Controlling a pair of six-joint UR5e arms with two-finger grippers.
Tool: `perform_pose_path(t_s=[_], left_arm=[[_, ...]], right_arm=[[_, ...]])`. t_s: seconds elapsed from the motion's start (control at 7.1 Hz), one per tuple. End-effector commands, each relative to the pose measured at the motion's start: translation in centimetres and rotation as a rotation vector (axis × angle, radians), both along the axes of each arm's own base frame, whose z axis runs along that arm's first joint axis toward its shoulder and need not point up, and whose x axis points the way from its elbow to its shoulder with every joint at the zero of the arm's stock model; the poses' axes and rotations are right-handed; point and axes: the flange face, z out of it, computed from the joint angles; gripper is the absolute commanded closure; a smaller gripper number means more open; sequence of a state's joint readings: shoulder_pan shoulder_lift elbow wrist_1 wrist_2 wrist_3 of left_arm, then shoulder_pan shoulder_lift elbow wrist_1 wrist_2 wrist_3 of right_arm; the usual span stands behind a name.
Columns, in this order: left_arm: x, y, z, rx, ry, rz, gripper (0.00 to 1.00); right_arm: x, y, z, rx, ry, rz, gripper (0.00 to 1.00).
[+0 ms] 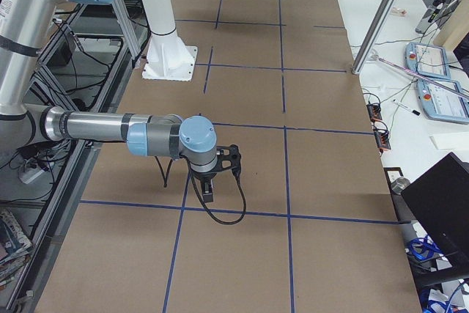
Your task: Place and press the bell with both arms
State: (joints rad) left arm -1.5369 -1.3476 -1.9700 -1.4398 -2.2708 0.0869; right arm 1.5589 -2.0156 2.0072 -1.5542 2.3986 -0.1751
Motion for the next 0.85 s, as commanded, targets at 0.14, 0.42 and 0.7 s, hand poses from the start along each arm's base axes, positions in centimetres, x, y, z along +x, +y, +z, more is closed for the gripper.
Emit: perform_pose_path(t_s=[0.14,0.42,0.7], left_arm=[[0.1,0.2,0.3,0.012,0.003,0.009,0.00],[0.7,0.2,-0.2,0.007,0.054,0.014,0.00],[3.6,1.9,1.3,-0.037,0.080,0.086,0.00]], right_arm=[[0.0,0.0,0.0,0.001,-0.001,0.000,0.00],[0.0,0.0,0.0,0.000,-0.001,0.001,0.00],[0.0,0.0,-0.1,0.000,-0.004,0.001,0.00]])
